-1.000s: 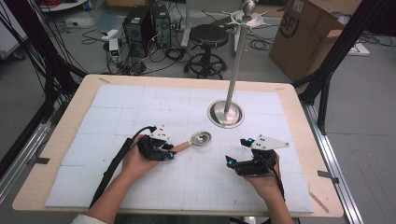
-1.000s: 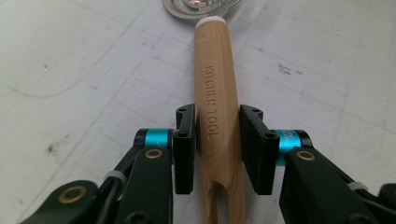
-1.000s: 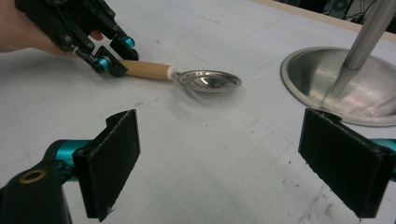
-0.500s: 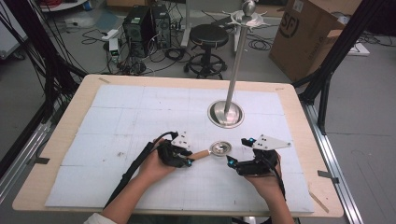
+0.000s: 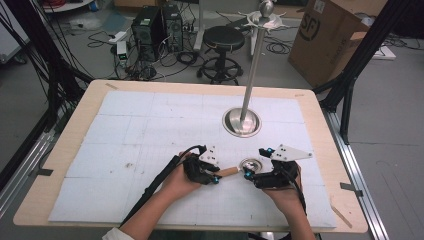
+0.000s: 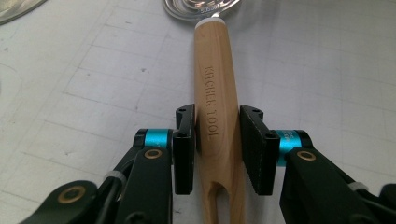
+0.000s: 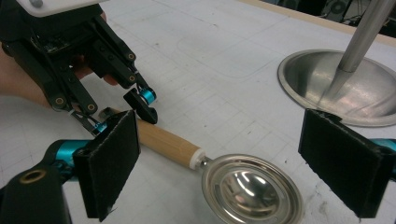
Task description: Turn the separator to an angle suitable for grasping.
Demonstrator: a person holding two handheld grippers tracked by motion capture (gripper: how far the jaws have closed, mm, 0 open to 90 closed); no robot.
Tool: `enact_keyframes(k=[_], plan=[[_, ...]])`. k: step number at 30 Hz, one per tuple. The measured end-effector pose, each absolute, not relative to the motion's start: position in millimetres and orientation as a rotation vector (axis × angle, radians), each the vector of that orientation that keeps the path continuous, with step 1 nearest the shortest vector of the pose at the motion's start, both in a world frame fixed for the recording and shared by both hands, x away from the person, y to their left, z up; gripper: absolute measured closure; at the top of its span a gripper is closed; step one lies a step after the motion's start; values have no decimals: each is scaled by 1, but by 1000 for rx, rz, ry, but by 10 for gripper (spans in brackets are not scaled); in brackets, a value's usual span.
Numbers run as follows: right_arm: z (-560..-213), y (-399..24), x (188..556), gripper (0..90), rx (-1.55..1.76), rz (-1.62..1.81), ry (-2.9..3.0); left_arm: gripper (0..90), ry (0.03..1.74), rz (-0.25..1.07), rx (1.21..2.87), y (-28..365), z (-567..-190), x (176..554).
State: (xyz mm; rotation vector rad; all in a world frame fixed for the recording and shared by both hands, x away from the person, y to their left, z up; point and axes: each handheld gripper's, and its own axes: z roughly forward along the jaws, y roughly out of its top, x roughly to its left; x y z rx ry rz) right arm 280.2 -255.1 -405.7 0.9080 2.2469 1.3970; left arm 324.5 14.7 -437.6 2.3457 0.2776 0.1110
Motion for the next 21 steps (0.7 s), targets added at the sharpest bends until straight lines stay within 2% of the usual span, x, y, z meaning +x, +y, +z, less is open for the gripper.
enact_keyframes(k=[3, 5, 8, 15, 16, 21], plan=[[-406, -255, 280, 115, 909, 1395, 2247, 661, 272, 75, 2335, 17, -437, 325], [-406, -256, 280, 116, 912, 1396, 2247, 554, 288, 78, 2291, 25, -430, 327], [-407, -257, 280, 115, 914, 1394, 2244, 506, 315, 90, 2252, 35, -423, 329], [-408, -259, 279, 115, 924, 1390, 2247, 414, 440, 114, 2138, 93, -405, 330], [-408, -259, 279, 115, 920, 1388, 2248, 379, 472, 126, 2111, 111, -404, 327], [-409, -257, 279, 116, 920, 1373, 2257, 348, 502, 136, 2056, 144, -405, 320]])
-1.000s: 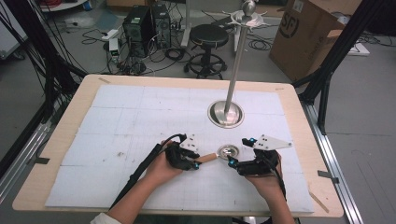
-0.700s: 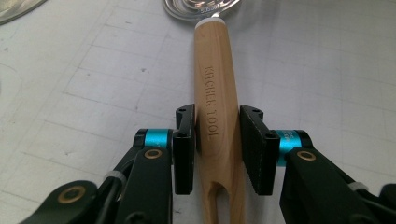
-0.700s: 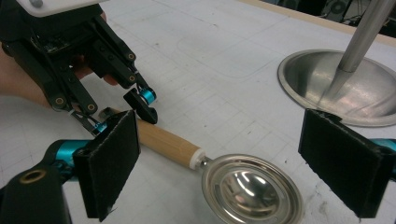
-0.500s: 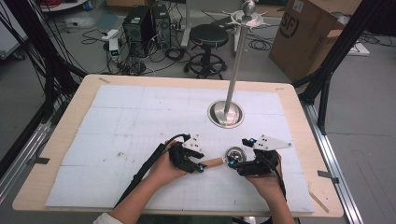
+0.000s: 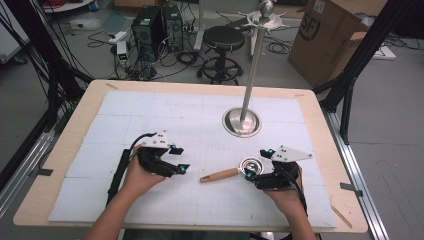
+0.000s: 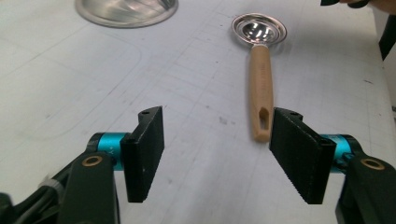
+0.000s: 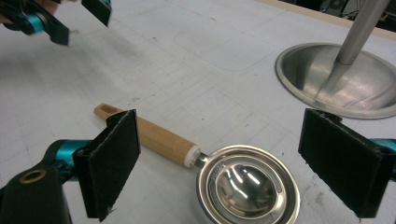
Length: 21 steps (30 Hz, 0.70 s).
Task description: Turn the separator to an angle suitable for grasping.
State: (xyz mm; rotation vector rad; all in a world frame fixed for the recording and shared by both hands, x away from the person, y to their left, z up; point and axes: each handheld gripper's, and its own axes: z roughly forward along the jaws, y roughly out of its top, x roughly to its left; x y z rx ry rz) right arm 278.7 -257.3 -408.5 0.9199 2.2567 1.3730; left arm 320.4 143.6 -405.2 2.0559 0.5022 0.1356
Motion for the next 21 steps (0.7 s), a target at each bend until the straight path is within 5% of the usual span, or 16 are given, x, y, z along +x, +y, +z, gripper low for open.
enact_keyframes(k=[16, 21], plan=[[-414, -264, 275, 116, 944, 1339, 2270, 16, 587, 205, 1915, 204, -407, 308], [-416, -263, 275, 115, 938, 1328, 2283, 16, 571, 245, 1904, 206, -405, 306]])
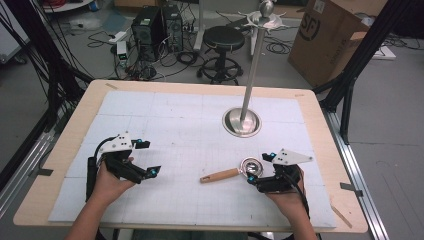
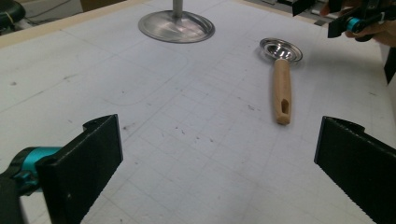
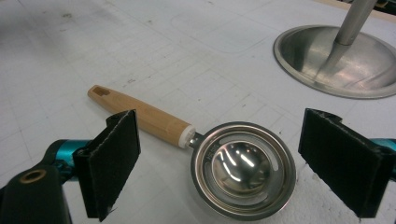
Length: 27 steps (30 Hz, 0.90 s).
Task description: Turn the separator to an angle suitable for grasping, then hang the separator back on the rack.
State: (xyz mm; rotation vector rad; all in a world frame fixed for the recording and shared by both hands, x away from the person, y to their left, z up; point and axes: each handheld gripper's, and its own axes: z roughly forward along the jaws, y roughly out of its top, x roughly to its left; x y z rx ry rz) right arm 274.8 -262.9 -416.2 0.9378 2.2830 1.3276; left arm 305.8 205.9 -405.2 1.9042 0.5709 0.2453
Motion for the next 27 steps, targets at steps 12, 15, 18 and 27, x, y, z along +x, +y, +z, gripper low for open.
enact_keyframes(k=[12, 15, 18, 27], plan=[[-416, -264, 276, 116, 937, 1313, 2287, 16, 579, 242, 1911, 207, -406, 307], [-415, -264, 276, 116, 934, 1308, 2289, 16, 586, 242, 1896, 210, -405, 307], [-414, -263, 276, 116, 924, 1294, 2292, 16, 595, 256, 1889, 216, -405, 306], [-404, -257, 282, 144, 879, 1267, 2321, 16, 644, 268, 1861, 234, -408, 308]])
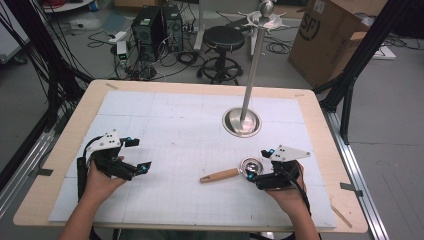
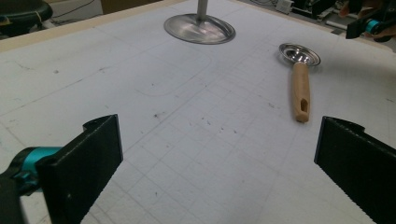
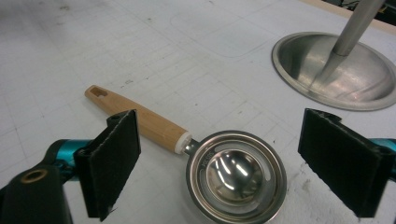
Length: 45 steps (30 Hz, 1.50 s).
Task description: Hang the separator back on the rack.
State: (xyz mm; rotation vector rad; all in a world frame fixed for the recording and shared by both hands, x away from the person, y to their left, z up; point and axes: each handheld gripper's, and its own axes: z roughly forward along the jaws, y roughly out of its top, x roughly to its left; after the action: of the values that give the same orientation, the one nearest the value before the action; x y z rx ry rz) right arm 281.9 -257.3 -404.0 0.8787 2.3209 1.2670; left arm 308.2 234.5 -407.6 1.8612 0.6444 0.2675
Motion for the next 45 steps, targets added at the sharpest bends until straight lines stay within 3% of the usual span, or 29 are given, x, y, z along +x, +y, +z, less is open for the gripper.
enact_keyframes(k=[18, 42, 45], plan=[[-393, -219, 310, 168, 703, 1021, 2575, 16, 630, 267, 1864, 236, -408, 307], [-398, -185, 328, 433, 467, 678, 2854, 16, 625, 259, 1868, 236, -409, 308], [-403, -181, 329, 497, 454, 640, 2905, 16, 629, 261, 1870, 235, -409, 308]])
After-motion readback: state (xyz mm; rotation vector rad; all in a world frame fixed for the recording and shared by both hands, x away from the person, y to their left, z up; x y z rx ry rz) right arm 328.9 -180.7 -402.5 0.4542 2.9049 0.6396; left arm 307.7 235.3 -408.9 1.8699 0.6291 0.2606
